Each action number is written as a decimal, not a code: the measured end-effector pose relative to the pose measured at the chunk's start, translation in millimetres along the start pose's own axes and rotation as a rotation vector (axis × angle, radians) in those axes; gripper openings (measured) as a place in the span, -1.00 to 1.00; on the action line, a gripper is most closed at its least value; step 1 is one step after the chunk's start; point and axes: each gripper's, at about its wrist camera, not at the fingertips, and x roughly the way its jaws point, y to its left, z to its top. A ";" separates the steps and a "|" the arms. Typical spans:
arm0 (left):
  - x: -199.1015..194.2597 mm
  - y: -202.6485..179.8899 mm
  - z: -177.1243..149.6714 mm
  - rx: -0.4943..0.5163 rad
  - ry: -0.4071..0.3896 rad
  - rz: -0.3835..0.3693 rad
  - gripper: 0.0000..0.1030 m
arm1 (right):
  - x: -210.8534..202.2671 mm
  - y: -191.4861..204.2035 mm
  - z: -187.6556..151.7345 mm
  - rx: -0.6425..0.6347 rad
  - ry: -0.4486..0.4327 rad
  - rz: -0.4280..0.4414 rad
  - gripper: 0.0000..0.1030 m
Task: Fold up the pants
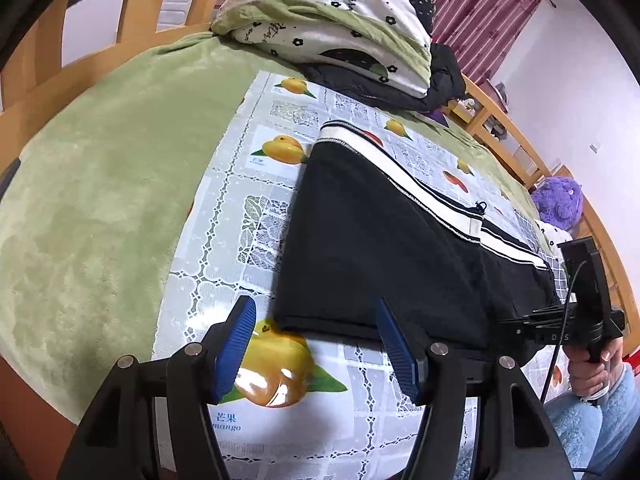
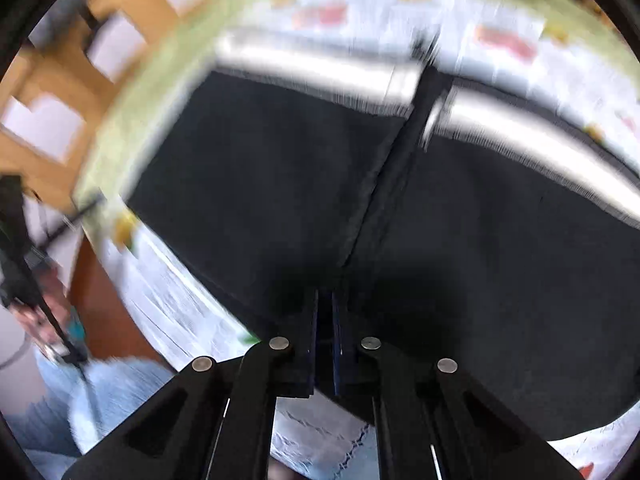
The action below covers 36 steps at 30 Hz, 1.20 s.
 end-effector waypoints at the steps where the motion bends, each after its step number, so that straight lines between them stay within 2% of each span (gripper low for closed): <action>1: 0.8 2.0 0.2 -0.006 0.004 -0.005 0.17 | -4.8 0.6 2.8 -0.005 -0.018 -0.004 -0.88; 4: 0.8 7.4 0.8 -0.016 0.002 -0.019 0.17 | -28.6 4.3 17.3 -0.055 -0.117 -0.002 -0.65; 6: 1.1 9.9 2.5 -0.022 0.000 -0.017 0.18 | -33.1 -2.9 31.6 -0.034 -0.172 -0.025 -0.13; 7: 2.0 11.5 3.7 -0.028 -0.001 -0.021 0.19 | -30.1 -6.6 39.0 -0.028 -0.181 -0.045 -0.09; 10: 5.3 15.4 4.3 -0.038 -0.004 -0.039 0.20 | -6.8 -26.7 65.1 0.017 -0.181 -0.158 -0.09; 11: 8.7 18.3 4.1 -0.049 -0.003 -0.047 0.20 | 8.8 -40.7 74.4 0.073 -0.165 -0.171 -0.09; 13: 15.9 24.6 3.2 -0.084 0.007 -0.073 0.20 | 22.8 -52.0 82.6 0.130 -0.161 -0.134 -0.04; 14: 20.0 27.8 1.9 -0.105 0.014 -0.093 0.20 | 20.0 -48.9 82.3 0.108 -0.205 -0.138 -0.25; 15: 24.0 30.0 0.9 -0.124 0.021 -0.113 0.20 | 13.6 -41.5 83.1 0.047 -0.221 -0.119 -0.70; 16: 29.7 32.9 0.1 -0.148 0.030 -0.141 0.20 | 2.2 -42.0 81.1 0.048 -0.279 -0.112 -0.74; 17: 33.2 34.0 -0.8 -0.160 0.034 -0.156 0.20 | -13.1 -49.9 78.0 0.083 -0.348 -0.068 -0.75; 19: 40.3 34.4 -2.0 -0.181 0.028 -0.182 0.20 | -12.8 -59.9 78.7 0.102 -0.316 -0.041 -0.76; 21: 45.4 30.7 -0.6 -0.183 0.029 -0.191 0.20 | 14.0 -66.2 79.4 0.123 -0.224 -0.062 -0.67; 23: 49.8 25.2 1.4 -0.181 0.043 -0.195 0.20 | 16.8 -54.3 75.8 0.092 -0.259 -0.101 -0.61; 24: 51.2 22.5 1.7 -0.177 0.047 -0.193 0.21 | 12.3 -48.2 75.6 0.059 -0.250 -0.132 -0.51; 26: 53.6 17.4 2.3 -0.158 0.047 -0.160 0.21 | 2.3 -42.9 68.7 0.032 -0.264 -0.155 -0.49; 29: 54.4 8.4 2.8 -0.141 0.038 -0.097 0.21 | -23.2 -42.4 49.1 0.046 -0.300 -0.125 -0.37; 32: 55.2 -2.3 2.6 -0.115 0.030 -0.022 0.18 | -41.3 -42.1 34.3 0.076 -0.314 -0.096 -0.37; 35: 57.6 -12.0 2.6 -0.082 0.014 0.050 0.18 | -64.9 -47.9 17.2 0.111 -0.370 -0.122 -0.36; 36: 57.8 -13.0 2.6 -0.077 0.009 0.065 0.11 | -70.5 -49.5 10.7 0.119 -0.378 -0.130 -0.36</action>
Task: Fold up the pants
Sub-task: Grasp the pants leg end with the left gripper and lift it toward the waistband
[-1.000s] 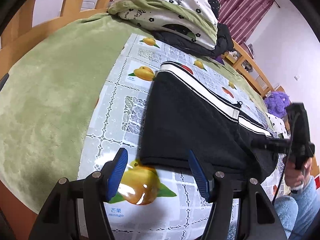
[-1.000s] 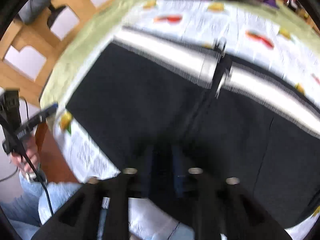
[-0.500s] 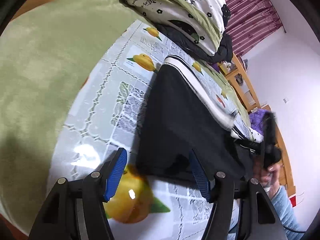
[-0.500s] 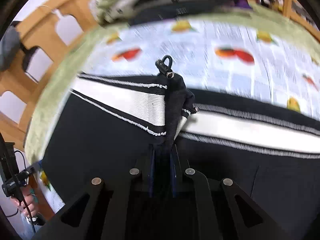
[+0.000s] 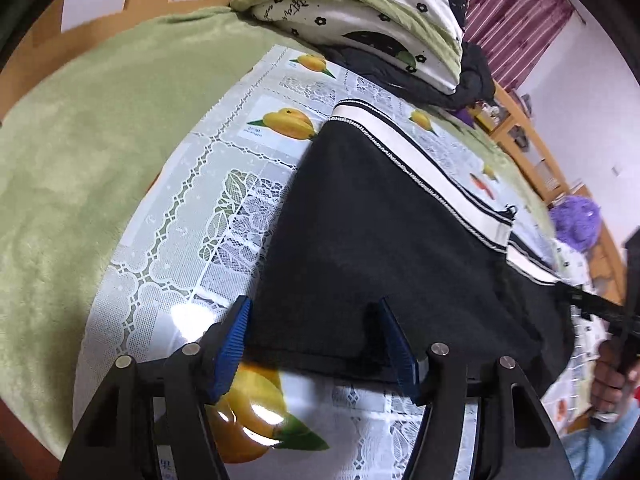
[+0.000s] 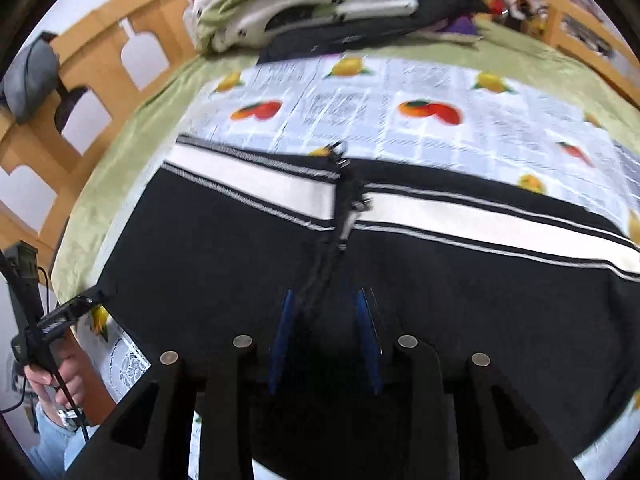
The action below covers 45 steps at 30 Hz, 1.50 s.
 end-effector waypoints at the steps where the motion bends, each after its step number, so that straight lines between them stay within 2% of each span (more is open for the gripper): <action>1: 0.1 -1.0 -0.6 0.005 -0.004 0.014 0.01 | -7.8 -4.6 -4.8 0.007 -0.006 -0.004 -0.36; 2: -1.2 -1.6 -1.9 0.007 -0.012 0.027 -0.07 | -14.6 -9.3 -10.0 0.016 -0.012 -0.009 -0.36; 4: -4.0 -2.1 -1.8 0.009 -0.021 0.029 -0.42 | -28.2 -21.0 -21.4 0.042 -0.037 -0.026 -0.36; 6: -12.6 -6.8 -0.2 0.023 -0.042 0.031 -0.67 | -37.3 -34.0 -30.4 0.091 -0.057 -0.053 -0.36; 7: -18.1 -10.2 1.1 0.035 -0.057 0.032 -0.73 | -42.7 -40.6 -35.4 0.116 -0.062 -0.051 -0.36; 11: -49.7 -46.7 17.1 0.107 -0.123 0.025 -0.77 | -52.9 -62.1 -49.9 0.158 -0.034 -0.032 -0.52; 16: -80.3 -121.4 33.5 0.244 -0.158 0.011 -0.78 | -69.9 -86.8 -69.5 0.153 -0.050 -0.072 -0.53; 17: -83.9 -137.7 34.2 0.267 -0.158 0.002 -0.78 | -74.4 -93.2 -72.7 0.159 -0.066 -0.086 -0.53; 19: -89.3 -173.6 33.6 0.326 -0.156 -0.013 -0.79 | -84.0 -106.8 -81.6 0.160 -0.100 -0.168 -0.49; 23: -88.9 -242.0 20.8 0.445 -0.121 -0.050 -0.79 | -98.2 -134.2 -96.5 0.194 -0.139 -0.244 -0.44; 27: -71.6 -308.6 -6.0 0.549 -0.086 -0.105 -0.79 | -107.0 -166.0 -110.8 0.268 -0.137 -0.223 -0.41; 31: -39.4 -348.7 -39.8 0.594 0.013 -0.192 -0.80 | -109.9 -185.8 -118.8 0.316 -0.122 -0.204 -0.41; 34: -19.0 -357.1 -58.7 0.616 0.084 -0.218 -0.79 | -109.1 -187.6 -118.6 0.333 -0.116 -0.189 -0.39; 36: -9.3 -348.9 -63.1 0.582 0.159 -0.254 -0.74 | -106.3 -187.9 -118.4 0.336 -0.102 -0.163 -0.34; 38: -10.6 -337.3 -60.6 0.551 0.193 -0.307 -0.67 | -103.1 -186.3 -115.5 0.335 -0.100 -0.145 -0.33; 39: -14.9 -331.6 -58.6 0.543 0.185 -0.321 -0.66 | -100.0 -184.7 -111.5 0.329 -0.100 -0.123 -0.31; 41: -27.9 -319.8 -53.4 0.545 0.145 -0.322 -0.42 | -90.1 -180.9 -99.7 0.311 -0.099 -0.081 -0.26; 43: -39.3 -306.4 -45.7 0.547 0.083 -0.296 -0.03 | -75.2 -179.2 -86.9 0.317 -0.077 -0.036 -0.24; 45: -50.0 -287.4 -33.5 0.522 0.015 -0.288 0.01 | -52.4 -176.0 -73.3 0.348 -0.025 0.064 -0.24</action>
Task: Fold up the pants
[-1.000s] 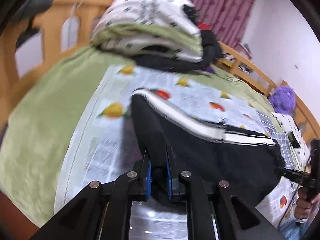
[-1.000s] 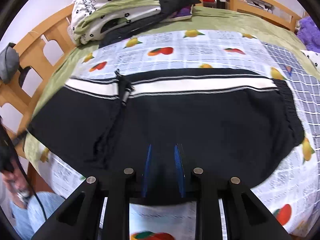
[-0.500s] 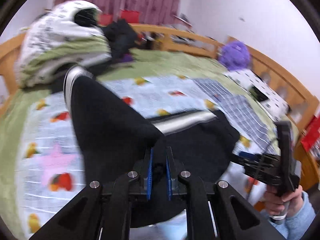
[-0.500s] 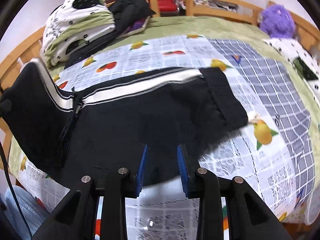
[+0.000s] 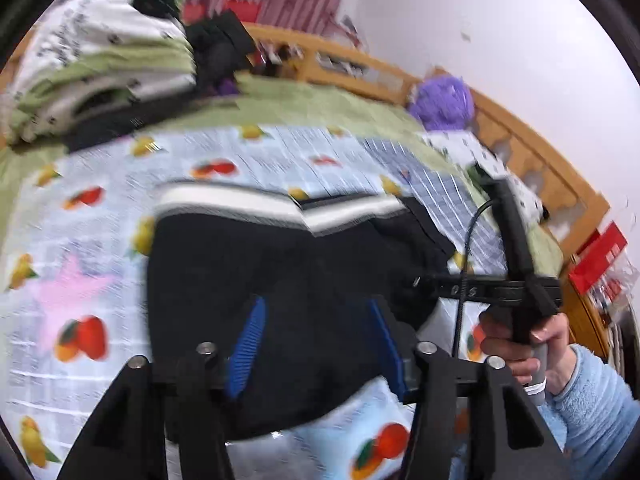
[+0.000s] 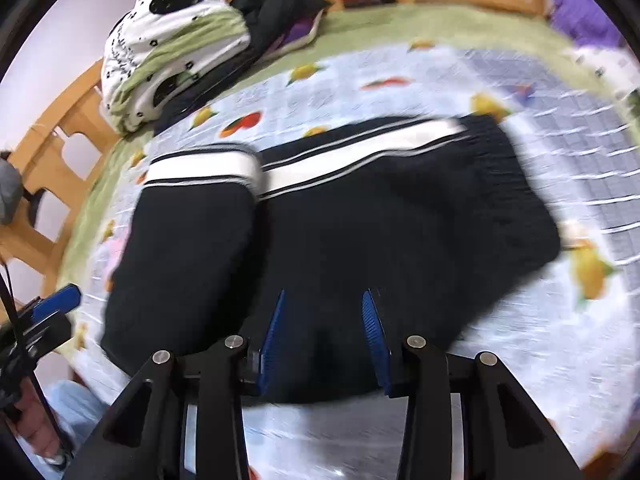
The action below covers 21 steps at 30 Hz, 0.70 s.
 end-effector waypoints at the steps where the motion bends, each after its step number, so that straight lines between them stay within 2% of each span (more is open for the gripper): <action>1: -3.0 7.7 1.5 -0.014 -0.012 0.010 0.02 | 14.2 3.7 4.7 0.016 0.035 0.033 -0.23; 3: -7.5 33.3 6.4 -0.068 -0.039 0.032 0.03 | 41.1 11.8 10.7 0.029 0.089 0.046 -0.16; 6: -4.9 68.2 7.2 -0.107 -0.083 0.150 0.04 | 80.3 21.9 18.0 0.041 0.158 0.029 -0.15; 8: 5.7 86.3 3.4 -0.110 -0.077 0.241 0.04 | 88.0 34.0 25.9 0.028 0.110 0.013 -0.10; 9: 10.4 92.9 2.3 -0.117 -0.063 0.269 0.04 | 91.7 42.0 29.5 0.003 0.121 0.032 -0.24; 10: 13.9 99.6 2.5 -0.131 -0.045 0.282 0.04 | 95.1 47.8 31.3 -0.020 0.142 0.063 -0.56; 11: 15.6 106.8 1.8 -0.157 -0.027 0.270 0.04 | 95.5 55.6 32.4 -0.056 0.141 0.061 -0.75; 13: 15.6 112.5 1.0 -0.192 -0.018 0.228 0.04 | 81.0 65.8 34.4 -0.125 0.066 0.055 -0.83; 17: 12.9 107.4 2.9 -0.203 -0.047 0.209 0.04 | 24.4 54.0 52.6 -0.107 -0.085 0.183 -0.84; 21: 15.2 101.9 1.3 -0.191 -0.046 0.218 0.04 | -18.4 33.2 57.8 -0.134 -0.216 0.089 -0.84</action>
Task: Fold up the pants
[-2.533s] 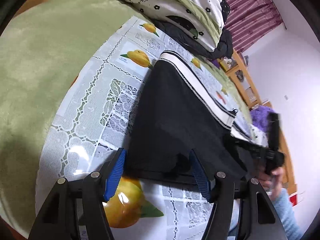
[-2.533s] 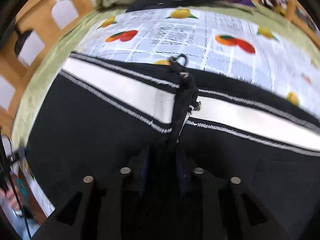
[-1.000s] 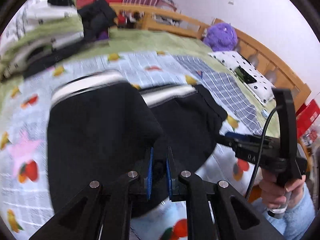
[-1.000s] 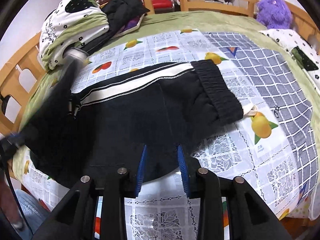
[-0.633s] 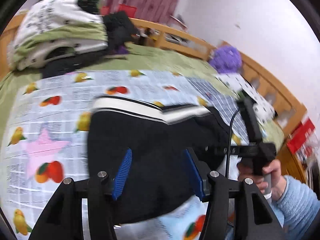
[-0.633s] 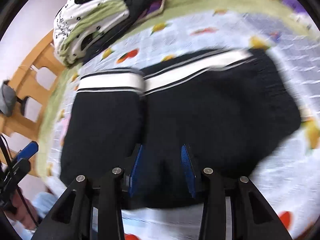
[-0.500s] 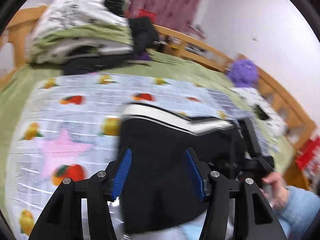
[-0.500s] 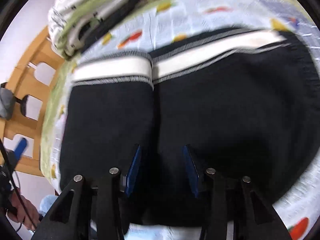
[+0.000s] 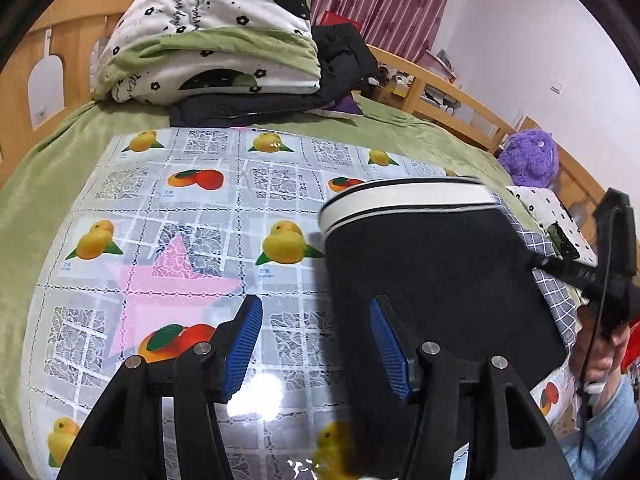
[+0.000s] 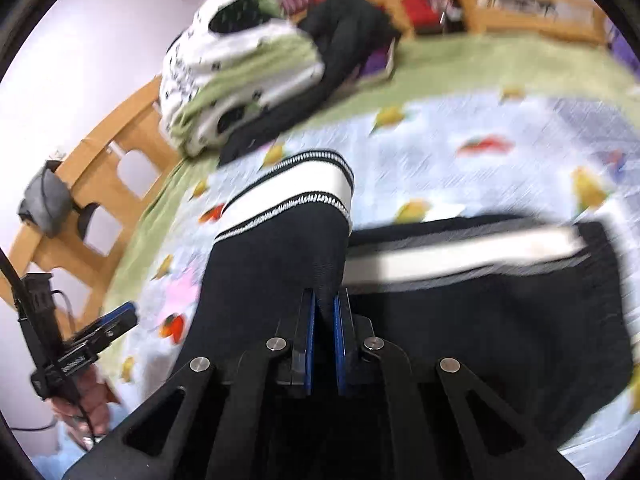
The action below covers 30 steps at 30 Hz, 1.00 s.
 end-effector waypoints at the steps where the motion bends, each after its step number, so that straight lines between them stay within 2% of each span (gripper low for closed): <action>1: 1.0 -1.3 -0.2 0.000 0.003 -0.001 0.04 | -9.1 -11.2 2.5 0.009 -0.012 -0.036 -0.84; 5: 6.8 -12.0 -2.2 0.010 0.020 -0.012 0.04 | -37.2 -59.1 3.9 0.061 -0.051 -0.157 -0.84; 10: 11.0 -30.6 -6.9 0.041 0.041 -0.041 0.04 | -35.0 -133.3 -0.3 0.116 -0.023 -0.344 -0.84; 13: 15.9 -45.4 -13.8 0.074 0.067 -0.062 0.04 | -34.1 -164.8 -13.5 0.175 0.000 -0.321 -0.84; 17: 18.8 -68.4 -23.5 0.121 0.100 -0.075 0.04 | -49.2 -154.0 -19.3 0.135 -0.024 -0.369 -0.77; 19: 16.3 -75.8 -28.3 0.121 0.111 -0.110 0.04 | -68.5 -146.0 -27.4 0.123 -0.078 -0.333 -0.77; 21: 19.1 -86.0 -37.1 0.108 0.146 -0.164 0.04 | -79.5 -139.2 -39.2 0.108 -0.086 -0.304 -0.76; 23: 29.4 -99.0 -52.1 0.112 0.197 -0.190 0.04 | -73.6 -132.3 -50.5 0.074 -0.038 -0.310 -0.76; 24: 34.3 -104.8 -60.2 0.122 0.213 -0.187 0.04 | -60.7 -131.1 -61.5 0.041 0.032 -0.351 -0.75; 26: 50.7 -118.7 -85.4 0.162 0.272 -0.144 0.04 | -42.5 -131.7 -77.7 -0.006 0.116 -0.426 -0.75; 29: 66.4 -124.5 -110.5 0.156 0.332 -0.128 0.09 | -40.1 -125.3 -92.9 -0.079 0.135 -0.481 -0.75; 30: 64.1 -126.2 -112.3 0.162 0.315 -0.115 0.10 | -42.9 -124.4 -94.6 -0.077 0.138 -0.483 -0.75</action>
